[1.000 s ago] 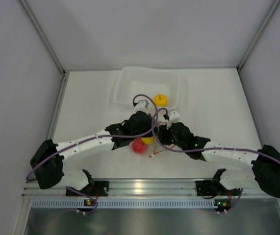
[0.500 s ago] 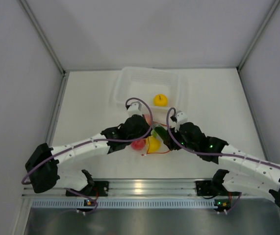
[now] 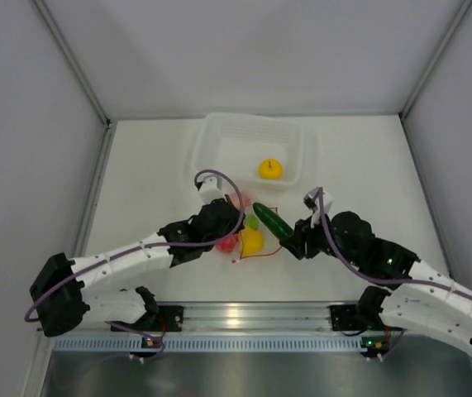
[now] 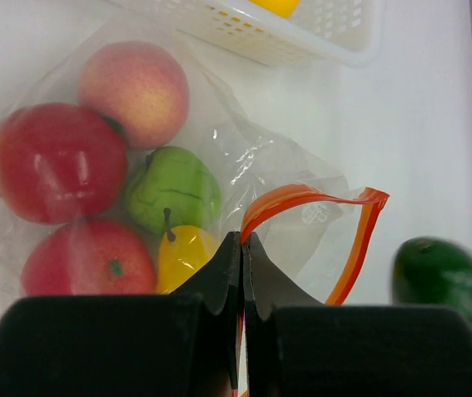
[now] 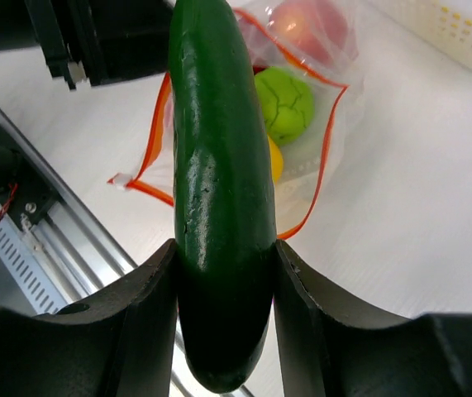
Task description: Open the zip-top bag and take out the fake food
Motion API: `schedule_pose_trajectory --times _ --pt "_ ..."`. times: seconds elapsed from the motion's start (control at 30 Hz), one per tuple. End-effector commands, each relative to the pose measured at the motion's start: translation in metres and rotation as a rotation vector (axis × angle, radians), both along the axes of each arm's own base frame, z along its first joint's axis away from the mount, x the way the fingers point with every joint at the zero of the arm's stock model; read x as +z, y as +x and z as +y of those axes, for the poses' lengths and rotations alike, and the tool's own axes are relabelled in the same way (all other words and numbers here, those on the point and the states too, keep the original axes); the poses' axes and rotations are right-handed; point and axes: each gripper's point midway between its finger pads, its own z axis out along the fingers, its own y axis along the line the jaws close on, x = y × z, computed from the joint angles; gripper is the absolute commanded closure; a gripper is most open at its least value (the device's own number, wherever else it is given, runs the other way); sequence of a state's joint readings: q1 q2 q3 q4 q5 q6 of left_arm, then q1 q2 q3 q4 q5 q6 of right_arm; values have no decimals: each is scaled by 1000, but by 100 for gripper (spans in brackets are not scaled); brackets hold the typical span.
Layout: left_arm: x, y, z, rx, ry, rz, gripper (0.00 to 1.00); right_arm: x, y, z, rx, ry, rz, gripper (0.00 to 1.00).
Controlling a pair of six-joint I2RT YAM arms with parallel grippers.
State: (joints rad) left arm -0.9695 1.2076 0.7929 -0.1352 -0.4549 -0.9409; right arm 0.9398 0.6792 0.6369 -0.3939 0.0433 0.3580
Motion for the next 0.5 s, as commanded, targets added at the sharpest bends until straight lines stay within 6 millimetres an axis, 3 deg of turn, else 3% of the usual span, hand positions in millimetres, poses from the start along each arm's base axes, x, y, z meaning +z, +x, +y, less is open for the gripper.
schedule_pose_trajectory --times 0.0,0.1,0.17,0.2,0.23,0.3,0.33,0.37,0.4,0.43,0.47 --pt "11 4 10 47 -42 -37 100 59 20 -1 -69 79 -150 86" --pt "7 2 17 51 -40 -32 100 89 49 -14 -207 109 -258 87" --pt "6 -1 22 54 -44 -33 100 92 66 -12 -233 70 -276 87" --pt "5 -3 24 54 -43 -32 100 106 80 -14 -259 90 -290 86" --pt "6 -3 26 57 -45 -33 100 96 94 -6 -254 56 -262 86" --pt "7 -5 31 61 -52 -37 100 105 124 -8 -278 69 -254 84" --pt "8 -6 33 61 -52 -39 100 90 144 -4 -296 30 -222 84" --pt "7 -7 35 64 -47 -39 100 99 161 -7 -311 11 -251 82" --pt "11 -7 36 63 -50 -45 100 77 181 -2 -324 -52 -215 79" --pt "9 -9 38 58 -38 -40 100 75 192 0 -322 -83 -219 79" --pt "9 -10 39 55 -31 -41 100 87 206 4 -327 -81 -241 79"
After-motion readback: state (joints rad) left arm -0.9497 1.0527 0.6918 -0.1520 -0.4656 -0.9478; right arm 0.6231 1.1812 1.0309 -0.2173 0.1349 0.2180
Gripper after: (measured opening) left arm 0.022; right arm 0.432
